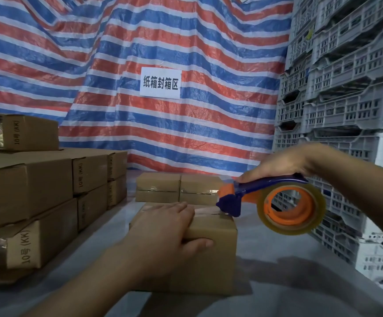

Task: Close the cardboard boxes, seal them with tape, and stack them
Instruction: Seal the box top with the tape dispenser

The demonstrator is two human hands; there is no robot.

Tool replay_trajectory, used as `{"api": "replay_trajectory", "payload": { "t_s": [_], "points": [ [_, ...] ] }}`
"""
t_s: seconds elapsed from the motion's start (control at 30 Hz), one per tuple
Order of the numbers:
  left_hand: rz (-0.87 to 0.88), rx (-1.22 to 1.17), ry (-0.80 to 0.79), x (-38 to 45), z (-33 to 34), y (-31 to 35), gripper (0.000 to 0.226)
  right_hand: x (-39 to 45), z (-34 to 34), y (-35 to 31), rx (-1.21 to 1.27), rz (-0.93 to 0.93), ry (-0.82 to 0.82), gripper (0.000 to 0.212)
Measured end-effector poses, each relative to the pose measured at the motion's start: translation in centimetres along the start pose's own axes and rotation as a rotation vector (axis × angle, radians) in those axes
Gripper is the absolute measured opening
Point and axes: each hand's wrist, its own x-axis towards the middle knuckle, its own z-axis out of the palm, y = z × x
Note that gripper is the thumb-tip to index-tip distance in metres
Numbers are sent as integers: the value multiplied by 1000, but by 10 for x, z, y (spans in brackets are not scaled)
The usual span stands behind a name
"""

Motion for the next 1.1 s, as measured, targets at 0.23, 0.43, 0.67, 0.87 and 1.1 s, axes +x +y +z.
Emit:
{"api": "replay_trajectory", "payload": {
  "t_s": [0.23,0.43,0.67,0.87,1.1],
  "points": [
    [-21,-17,-124,3,-13,7,88,7,12,18,62,-7,53,43],
    [56,-100,-89,18,-16,37,87,6,14,21,95,21,105,50],
    [77,-56,-65,16,-7,39,81,5,13,26,54,-12,60,49],
    [65,-48,-62,17,-4,38,82,-23,-10,51,-13,-9,151,95],
    [102,-87,-47,15,-3,36,66,-18,20,17,-549,85,262,77]
  ]
}}
